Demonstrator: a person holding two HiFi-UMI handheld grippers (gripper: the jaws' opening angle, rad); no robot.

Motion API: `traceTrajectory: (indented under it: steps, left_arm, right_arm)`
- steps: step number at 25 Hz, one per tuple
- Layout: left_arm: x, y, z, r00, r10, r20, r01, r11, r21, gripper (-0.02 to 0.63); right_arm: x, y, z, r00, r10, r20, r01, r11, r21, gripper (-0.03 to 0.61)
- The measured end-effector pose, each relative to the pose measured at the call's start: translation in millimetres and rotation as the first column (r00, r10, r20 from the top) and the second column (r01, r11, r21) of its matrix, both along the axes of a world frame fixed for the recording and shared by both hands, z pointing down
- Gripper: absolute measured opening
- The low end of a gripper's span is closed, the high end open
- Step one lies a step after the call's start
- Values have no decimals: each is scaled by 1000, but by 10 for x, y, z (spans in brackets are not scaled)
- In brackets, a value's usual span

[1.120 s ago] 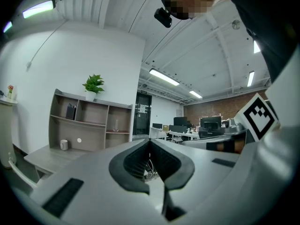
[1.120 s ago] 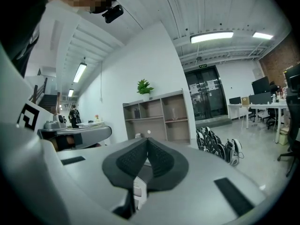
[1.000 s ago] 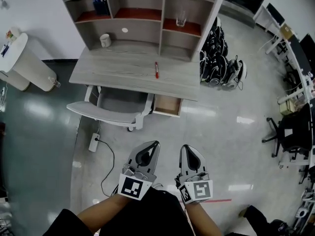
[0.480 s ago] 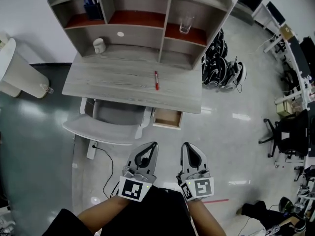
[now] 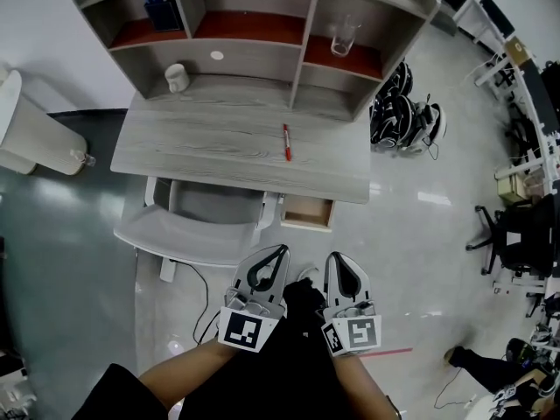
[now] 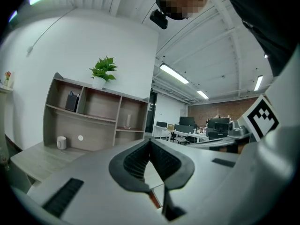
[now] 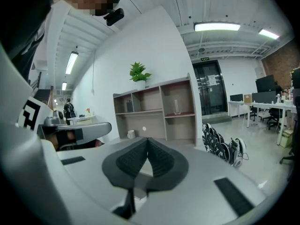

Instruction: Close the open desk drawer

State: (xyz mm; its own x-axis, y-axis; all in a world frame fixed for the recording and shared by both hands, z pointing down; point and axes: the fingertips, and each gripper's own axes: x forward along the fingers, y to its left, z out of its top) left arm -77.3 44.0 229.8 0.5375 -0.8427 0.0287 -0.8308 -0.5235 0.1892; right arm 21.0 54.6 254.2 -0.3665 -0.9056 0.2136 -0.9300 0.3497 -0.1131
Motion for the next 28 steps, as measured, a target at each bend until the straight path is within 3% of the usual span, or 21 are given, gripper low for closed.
traceTrajectory:
  steps: [6, 11, 28]
  left_arm:
    - [19, -140, 165, 1000, -3, 0, 3, 1000, -31, 12]
    - [126, -239, 341, 1000, -1, 16, 1, 999, -47, 12]
    - [503, -581, 1031, 996, 30, 89, -18, 990, -140, 12]
  right_arm:
    - [87, -69, 442, 999, 10, -41, -12, 1000, -27, 14]
    - [199, -149, 920, 1000, 8, -4, -8, 996, -88, 14]
    - [419, -382, 2304, 996, -57, -63, 42, 974, -221, 15]
